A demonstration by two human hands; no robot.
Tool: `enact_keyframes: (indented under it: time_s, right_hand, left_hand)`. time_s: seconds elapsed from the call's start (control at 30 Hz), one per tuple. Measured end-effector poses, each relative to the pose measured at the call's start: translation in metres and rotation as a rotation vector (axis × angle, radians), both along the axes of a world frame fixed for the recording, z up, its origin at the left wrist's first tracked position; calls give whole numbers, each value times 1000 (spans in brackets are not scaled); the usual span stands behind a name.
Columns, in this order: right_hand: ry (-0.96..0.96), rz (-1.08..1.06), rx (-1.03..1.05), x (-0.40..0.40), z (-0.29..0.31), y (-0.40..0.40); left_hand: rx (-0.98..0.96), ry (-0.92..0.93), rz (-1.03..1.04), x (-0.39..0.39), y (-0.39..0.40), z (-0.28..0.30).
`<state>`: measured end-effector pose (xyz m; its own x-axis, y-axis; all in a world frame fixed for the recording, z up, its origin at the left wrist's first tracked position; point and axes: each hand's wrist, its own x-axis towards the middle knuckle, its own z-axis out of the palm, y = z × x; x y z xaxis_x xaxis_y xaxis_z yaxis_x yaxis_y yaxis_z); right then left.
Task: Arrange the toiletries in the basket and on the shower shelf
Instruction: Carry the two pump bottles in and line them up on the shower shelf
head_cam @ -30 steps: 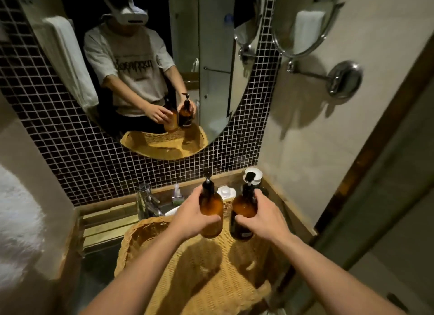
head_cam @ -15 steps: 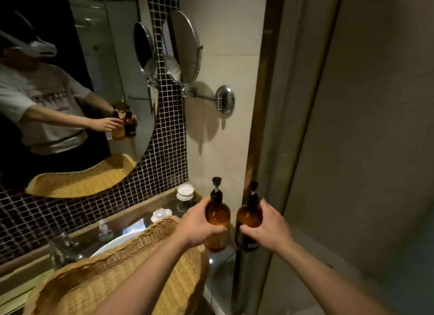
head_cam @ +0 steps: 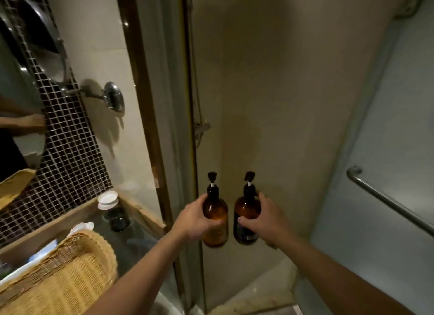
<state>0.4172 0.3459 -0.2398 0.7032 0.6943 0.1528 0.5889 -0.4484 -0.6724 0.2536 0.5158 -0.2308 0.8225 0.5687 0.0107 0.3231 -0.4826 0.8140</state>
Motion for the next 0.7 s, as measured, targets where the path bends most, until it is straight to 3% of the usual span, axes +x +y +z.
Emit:
enact_keyframes:
  time_s: [0.33, 0.7]
  right_hand:
    - [49, -129, 104, 103, 0, -41]
    - [24, -138, 104, 225, 4, 28]
  left_hand:
    - [-11, -22, -101, 128, -24, 9]
    - [-69, -64, -184, 266, 38, 13]
